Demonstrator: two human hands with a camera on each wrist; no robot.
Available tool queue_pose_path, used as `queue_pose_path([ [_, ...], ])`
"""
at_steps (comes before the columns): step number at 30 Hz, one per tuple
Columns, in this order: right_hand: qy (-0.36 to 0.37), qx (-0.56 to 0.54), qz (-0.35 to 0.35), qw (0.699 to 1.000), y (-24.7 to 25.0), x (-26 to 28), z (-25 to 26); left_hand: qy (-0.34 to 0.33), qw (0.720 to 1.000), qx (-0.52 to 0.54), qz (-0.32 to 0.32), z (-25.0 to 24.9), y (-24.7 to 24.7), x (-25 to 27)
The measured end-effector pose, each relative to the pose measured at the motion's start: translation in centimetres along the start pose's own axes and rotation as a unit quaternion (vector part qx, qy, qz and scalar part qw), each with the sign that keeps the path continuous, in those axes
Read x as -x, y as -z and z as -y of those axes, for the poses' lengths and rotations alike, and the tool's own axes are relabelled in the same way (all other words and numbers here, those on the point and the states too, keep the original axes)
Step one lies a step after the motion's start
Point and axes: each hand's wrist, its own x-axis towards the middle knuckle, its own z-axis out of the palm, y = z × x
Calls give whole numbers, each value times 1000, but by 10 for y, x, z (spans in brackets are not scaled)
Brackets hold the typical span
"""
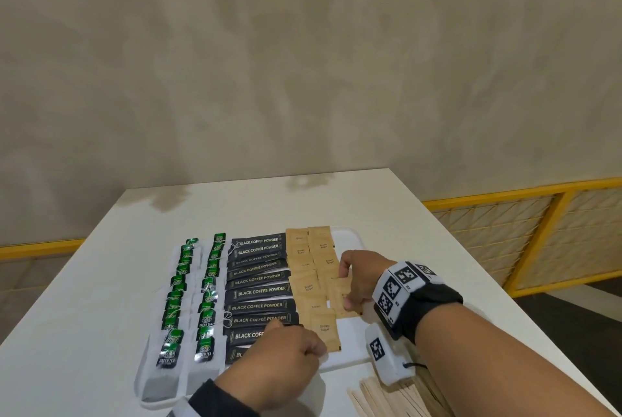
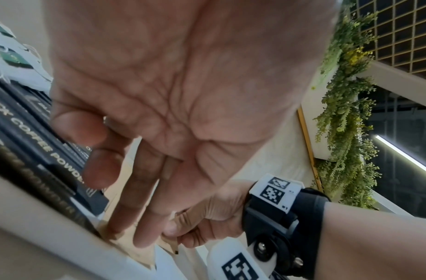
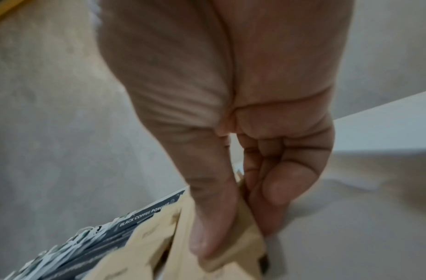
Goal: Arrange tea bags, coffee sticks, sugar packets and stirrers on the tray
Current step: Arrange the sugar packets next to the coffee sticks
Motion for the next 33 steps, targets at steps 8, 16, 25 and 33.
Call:
queue_pose_path([
  [8,9,11,-6,1000,-1,5,4,3,1000,1,9,3,1,-1],
  [16,67,-11,39,997,-1,19,13,17,999,36,2,4,1,3],
  [25,100,47,24,994,-28,33,19,46,980,171,-88,4,18,31],
  [33,114,98,38,988,-32,37,27,93,956,245,-134,21,32,68],
])
